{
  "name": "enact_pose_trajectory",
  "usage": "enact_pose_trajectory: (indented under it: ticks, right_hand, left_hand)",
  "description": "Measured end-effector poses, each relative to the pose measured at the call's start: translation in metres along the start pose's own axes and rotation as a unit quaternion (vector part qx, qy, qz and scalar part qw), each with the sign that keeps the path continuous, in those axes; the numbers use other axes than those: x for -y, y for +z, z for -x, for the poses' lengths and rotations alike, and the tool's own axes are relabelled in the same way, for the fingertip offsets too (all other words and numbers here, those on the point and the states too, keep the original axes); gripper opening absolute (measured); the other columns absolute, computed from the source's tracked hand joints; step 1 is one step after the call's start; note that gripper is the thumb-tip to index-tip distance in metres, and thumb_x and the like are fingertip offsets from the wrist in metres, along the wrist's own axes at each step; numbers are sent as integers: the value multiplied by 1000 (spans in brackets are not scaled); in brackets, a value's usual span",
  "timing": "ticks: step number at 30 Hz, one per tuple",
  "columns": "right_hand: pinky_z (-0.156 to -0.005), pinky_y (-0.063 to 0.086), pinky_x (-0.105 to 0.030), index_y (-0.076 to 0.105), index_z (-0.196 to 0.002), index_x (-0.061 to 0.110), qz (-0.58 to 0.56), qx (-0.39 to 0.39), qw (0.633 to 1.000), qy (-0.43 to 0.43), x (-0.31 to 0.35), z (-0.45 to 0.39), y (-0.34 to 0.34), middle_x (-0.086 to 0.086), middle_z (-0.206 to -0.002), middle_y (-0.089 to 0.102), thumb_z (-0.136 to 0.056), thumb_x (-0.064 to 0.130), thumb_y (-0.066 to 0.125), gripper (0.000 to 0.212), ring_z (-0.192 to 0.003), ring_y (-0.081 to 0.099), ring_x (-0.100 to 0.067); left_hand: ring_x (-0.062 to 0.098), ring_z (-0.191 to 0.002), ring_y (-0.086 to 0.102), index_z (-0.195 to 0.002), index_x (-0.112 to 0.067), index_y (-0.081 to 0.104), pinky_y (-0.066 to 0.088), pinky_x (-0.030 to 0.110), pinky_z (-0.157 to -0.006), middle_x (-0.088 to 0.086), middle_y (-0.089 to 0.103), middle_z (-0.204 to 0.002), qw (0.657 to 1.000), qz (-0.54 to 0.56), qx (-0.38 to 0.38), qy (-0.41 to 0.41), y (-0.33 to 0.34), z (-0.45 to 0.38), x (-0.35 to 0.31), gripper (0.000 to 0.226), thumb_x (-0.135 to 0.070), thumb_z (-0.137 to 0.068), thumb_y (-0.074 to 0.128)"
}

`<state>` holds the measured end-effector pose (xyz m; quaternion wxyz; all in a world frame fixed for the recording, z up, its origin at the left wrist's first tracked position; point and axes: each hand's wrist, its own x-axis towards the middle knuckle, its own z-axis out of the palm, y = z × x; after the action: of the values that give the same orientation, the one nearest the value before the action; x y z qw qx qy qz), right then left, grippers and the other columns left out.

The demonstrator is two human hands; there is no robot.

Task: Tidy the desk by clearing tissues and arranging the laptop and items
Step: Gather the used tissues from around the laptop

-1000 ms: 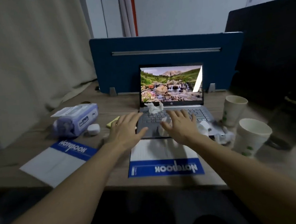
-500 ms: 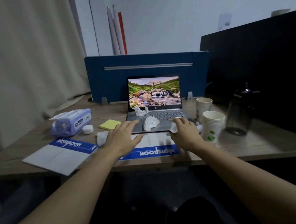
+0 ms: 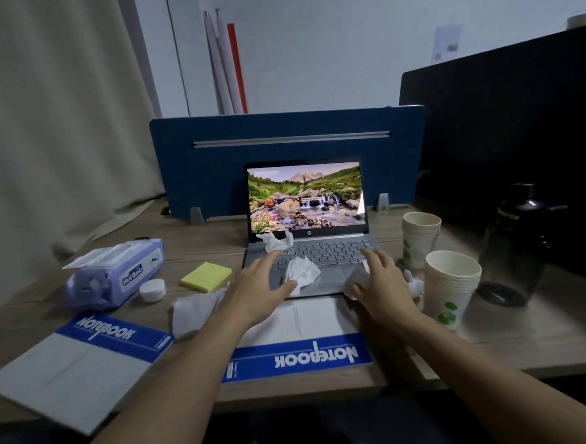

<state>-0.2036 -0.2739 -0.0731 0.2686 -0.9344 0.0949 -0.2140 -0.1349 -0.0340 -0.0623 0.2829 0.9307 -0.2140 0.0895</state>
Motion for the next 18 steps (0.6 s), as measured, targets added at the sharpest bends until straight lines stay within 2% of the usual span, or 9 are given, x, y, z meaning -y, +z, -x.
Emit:
enact_pose_trajectory:
  ticks: [3,6,8,10,13,15,18]
  right_hand:
    - [-94,42,-40,46,-139,25,-7,13,1000,1,-6,-11,7,-6,-145,46,-81,26,73,64,-125,47,-27]
    - [-82,45,-32,62,-123,21,-4,0,1000,-29,-6,-17,13,-9,-127,61,-85,16,65,38,-107,56,-23]
    - [-68,45,-26,70,-108,16,-2,-9,999,-52,-1,-20,15,-10,-109,67,-86,10,59,26,-89,59,-21]
    - [-59,42,-21,72,-100,14,-15,-2,998,-57,6,-22,16,-8,-99,69,-83,10,61,21,-79,59,-19]
    - [-65,48,-27,74,-98,15,-62,23,997,-43,17,-29,19,-8,-96,73,-77,9,67,23,-85,66,-22]
    - [-69,52,-28,74,-101,15,-110,29,993,-36,25,-30,22,-6,-99,73,-80,5,66,25,-88,65,-20]
    - [-82,54,-30,71,-111,17,-135,17,988,-75,40,-35,37,-1,-109,70,-90,5,60,27,-96,62,-15]
  left_hand:
    - [23,-131,47,-146,-46,26,46,44,-98,-8,39,-154,999,26,31,-3,6,-17,2,73,-67,-82,56]
    - [18,-127,51,-144,-49,28,48,43,-96,-11,43,-150,997,47,59,-3,13,-27,3,72,-63,-81,62]
    - [14,-119,56,-140,-50,36,51,40,-92,-11,51,-143,997,49,63,4,18,-31,4,66,-54,-81,66]
    - [13,-108,61,-131,-46,50,53,36,-85,-8,61,-132,998,34,56,12,22,-36,6,51,-46,-83,67]
    - [10,-98,59,-116,-38,65,47,29,-77,-4,67,-121,997,56,41,23,24,-42,11,29,-33,-88,66]
    - [8,-100,59,-112,-34,68,44,27,-76,-6,69,-119,997,68,31,26,22,-42,12,24,-25,-90,66]
    - [12,-101,65,-109,-30,71,47,24,-72,-7,70,-114,995,104,-6,1,15,-43,20,22,-20,-90,65]
